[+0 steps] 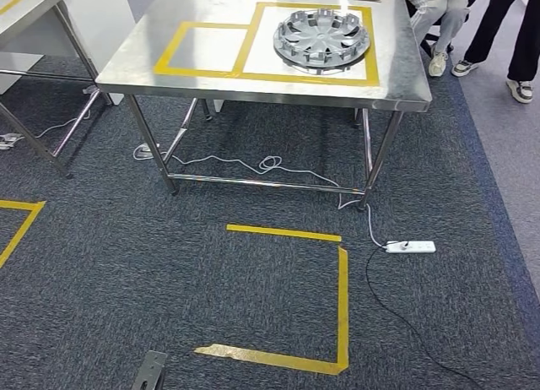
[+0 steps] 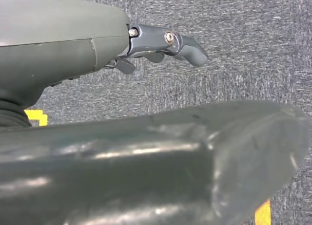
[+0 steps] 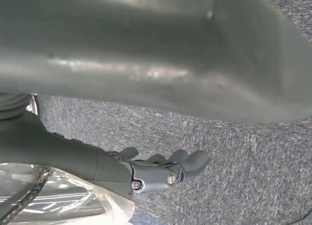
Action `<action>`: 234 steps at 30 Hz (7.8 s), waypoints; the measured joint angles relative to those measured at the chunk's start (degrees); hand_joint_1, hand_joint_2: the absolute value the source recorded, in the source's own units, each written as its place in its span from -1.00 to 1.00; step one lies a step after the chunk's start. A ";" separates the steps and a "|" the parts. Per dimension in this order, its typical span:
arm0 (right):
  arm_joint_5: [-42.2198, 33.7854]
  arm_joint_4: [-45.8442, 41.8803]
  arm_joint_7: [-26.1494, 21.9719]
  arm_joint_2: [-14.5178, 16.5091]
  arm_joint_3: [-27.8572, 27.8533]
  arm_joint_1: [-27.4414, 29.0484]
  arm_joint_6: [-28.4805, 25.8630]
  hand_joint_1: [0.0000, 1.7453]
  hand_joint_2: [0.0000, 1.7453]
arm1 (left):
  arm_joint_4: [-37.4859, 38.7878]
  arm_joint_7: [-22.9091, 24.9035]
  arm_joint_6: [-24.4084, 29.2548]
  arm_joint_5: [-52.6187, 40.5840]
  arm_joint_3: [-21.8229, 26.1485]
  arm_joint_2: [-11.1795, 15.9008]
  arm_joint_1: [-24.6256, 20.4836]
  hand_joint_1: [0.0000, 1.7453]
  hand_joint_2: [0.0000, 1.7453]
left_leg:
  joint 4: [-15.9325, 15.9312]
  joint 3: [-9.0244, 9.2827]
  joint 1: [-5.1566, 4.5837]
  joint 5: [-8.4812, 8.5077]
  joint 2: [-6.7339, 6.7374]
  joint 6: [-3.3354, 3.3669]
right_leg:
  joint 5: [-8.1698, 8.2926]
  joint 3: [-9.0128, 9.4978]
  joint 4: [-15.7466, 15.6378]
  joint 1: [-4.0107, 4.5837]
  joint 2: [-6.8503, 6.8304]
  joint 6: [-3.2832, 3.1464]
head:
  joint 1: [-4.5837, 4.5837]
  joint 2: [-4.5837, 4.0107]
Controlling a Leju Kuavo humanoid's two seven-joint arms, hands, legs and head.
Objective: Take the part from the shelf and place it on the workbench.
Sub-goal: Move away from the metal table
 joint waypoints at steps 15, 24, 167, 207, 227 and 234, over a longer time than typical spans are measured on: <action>-0.28 0.00 0.01 -0.03 0.04 0.06 0.04 -1.00 -1.00 | 0.00 0.00 -0.62 0.44 0.23 -0.16 -0.23 -1.00 -1.00 | -0.89 -2.20 0.46 2.41 0.17 1.81 | -8.96 -5.31 15.35 -0.53 0.04 2.39 | 0.15 0.00; -0.40 0.03 0.05 -0.09 0.51 -0.43 0.07 -1.00 -1.00 | 0.01 -0.01 -0.28 0.45 0.48 -0.14 -0.20 -1.00 -1.00 | 1.24 -4.88 1.01 3.95 -0.17 -1.30 | -2.09 1.70 0.89 -0.93 0.67 0.36 | -0.20 0.00; 0.44 0.07 2.83 -0.52 3.76 0.34 -0.60 -1.00 -1.00 | 0.26 0.00 -0.40 -0.70 1.17 -0.26 0.11 -1.00 -1.00 | 18.34 -8.62 0.87 -8.93 -0.75 -1.99 | -0.27 -0.75 1.45 -0.59 -1.92 -0.69 | -1.11 0.00; 1.64 0.07 3.05 -0.80 5.40 0.28 -0.57 -1.00 -1.00 | 0.48 -0.99 -0.73 0.37 1.74 -0.61 2.23 -1.00 -1.00 | 1.00 -0.01 -0.65 -2.02 1.24 1.24 | -2.57 0.47 1.90 0.15 -4.70 0.98 | -1.23 0.01; 2.11 0.17 4.25 0.13 5.74 2.42 -0.60 -1.00 -1.00 | 0.50 -2.73 0.37 2.48 4.40 0.50 2.93 -1.00 -1.00 | 17.00 -7.08 0.37 -9.81 -1.07 -1.29 | -0.88 -1.08 2.08 -0.28 -0.76 -0.79 | -1.32 0.00; 3.49 0.17 4.09 0.26 6.92 2.45 -1.09 -1.00 -1.00 | 0.50 -2.57 0.30 3.07 5.70 0.96 3.75 -1.00 -1.00 | 2.28 -0.29 -1.36 -2.40 2.65 1.10 | -2.04 0.02 1.97 0.27 -3.95 -0.19 | -1.33 0.01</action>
